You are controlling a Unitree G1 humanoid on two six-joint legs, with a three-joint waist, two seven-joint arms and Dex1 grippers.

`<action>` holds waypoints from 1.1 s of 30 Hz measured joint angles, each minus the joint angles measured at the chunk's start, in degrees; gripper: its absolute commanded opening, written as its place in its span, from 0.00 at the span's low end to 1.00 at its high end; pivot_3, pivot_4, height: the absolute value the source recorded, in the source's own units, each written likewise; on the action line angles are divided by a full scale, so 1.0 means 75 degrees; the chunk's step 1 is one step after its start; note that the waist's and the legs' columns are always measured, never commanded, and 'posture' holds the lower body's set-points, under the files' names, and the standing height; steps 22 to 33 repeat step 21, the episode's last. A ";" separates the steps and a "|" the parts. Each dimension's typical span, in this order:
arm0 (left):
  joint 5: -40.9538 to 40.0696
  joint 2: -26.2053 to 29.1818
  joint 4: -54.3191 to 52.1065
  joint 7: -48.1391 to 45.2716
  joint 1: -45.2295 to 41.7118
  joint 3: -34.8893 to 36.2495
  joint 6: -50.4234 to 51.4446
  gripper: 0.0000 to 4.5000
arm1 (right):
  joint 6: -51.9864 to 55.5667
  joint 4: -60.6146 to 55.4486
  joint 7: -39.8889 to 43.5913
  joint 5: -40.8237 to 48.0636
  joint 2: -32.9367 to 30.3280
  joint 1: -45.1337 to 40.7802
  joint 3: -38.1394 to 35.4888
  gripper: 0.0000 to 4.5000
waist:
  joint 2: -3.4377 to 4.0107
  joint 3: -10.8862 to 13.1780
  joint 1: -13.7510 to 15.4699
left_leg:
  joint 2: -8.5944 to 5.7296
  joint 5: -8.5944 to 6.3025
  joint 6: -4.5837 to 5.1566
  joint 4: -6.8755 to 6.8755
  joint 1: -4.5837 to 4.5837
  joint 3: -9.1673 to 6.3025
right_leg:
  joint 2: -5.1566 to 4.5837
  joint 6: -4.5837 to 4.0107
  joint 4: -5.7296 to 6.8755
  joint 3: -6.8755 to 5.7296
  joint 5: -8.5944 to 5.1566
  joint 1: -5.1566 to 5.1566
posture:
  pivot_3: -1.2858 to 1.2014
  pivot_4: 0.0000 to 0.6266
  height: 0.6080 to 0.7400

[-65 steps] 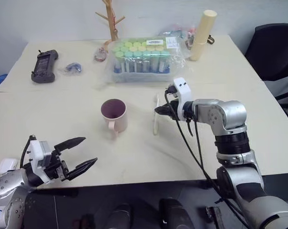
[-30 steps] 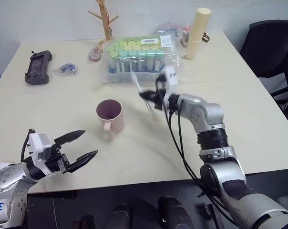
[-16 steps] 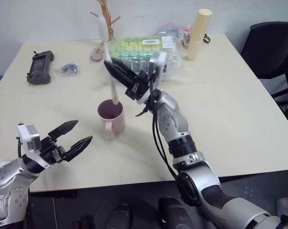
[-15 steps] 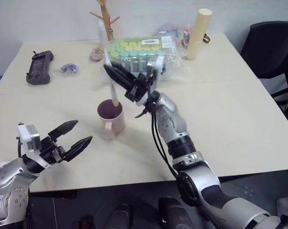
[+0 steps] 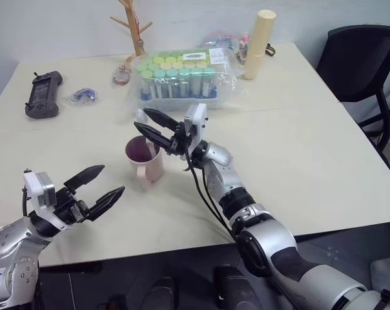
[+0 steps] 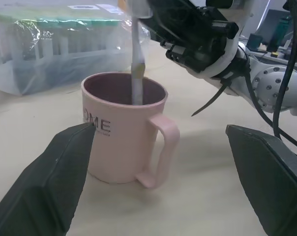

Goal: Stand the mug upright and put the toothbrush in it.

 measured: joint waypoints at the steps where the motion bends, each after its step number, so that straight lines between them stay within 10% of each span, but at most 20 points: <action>1: 0.0013 0.0005 0.0001 -0.0023 0.0003 0.0000 -0.0006 1.00 | 0.0092 -0.0238 0.0084 0.0019 -0.0006 0.0002 0.0001 0.78 | 0.0000 0.0000 0.0002 | 0.0000 0.0000 0.0000 0.0001 0.0000 0.0000 | 0.0000 0.0000 0.0000 0.0000 0.0000 0.0001 | 0.52 0.24 1.00; 4: 0.0176 0.0128 0.0029 -0.0134 0.0010 -0.0032 -0.0025 1.00 | 0.0791 -0.1307 0.0421 0.0099 -0.0290 0.0297 0.0221 0.99 | -0.0001 -0.0001 0.0020 | -0.0002 -0.0001 -0.0001 0.0002 0.0000 -0.0007 | -0.0002 0.0000 0.0000 0.0000 0.0000 0.0004 | 0.52 0.24 1.00; 12: 0.1234 0.0597 0.0955 -0.0707 0.0298 -0.0083 -0.0936 1.00 | 0.2984 -0.4719 0.1205 0.0598 -0.3046 0.2941 0.0211 0.99 | -0.0002 0.0000 0.0363 | -0.0014 -0.0003 0.0004 0.0016 -0.0007 -0.0006 | -0.0010 0.0000 -0.0045 0.0001 0.0000 0.0011 | 0.52 0.24 1.00; 20: 0.2303 0.0689 0.1217 -0.0724 0.0839 -0.0143 -0.1939 1.00 | 0.2222 -0.5298 0.2938 0.0270 -0.6341 0.5538 -0.0336 0.99 | -0.0005 0.0000 0.0464 | -0.0012 -0.0014 0.0023 0.0014 0.0000 0.0026 | -0.0009 0.0000 -0.0055 0.0007 0.0000 0.0018 | 0.52 0.24 1.00; 33: 0.2366 0.0685 0.1233 -0.0732 0.0877 -0.0154 -0.2004 1.00 | 0.2021 -0.5191 0.3062 0.0227 -0.6543 0.5763 -0.0407 0.99 | -0.0006 0.0001 0.0443 | -0.0009 -0.0015 0.0025 0.0017 0.0004 0.0037 | -0.0007 0.0000 -0.0049 0.0007 0.0000 0.0018 | 0.52 0.24 1.00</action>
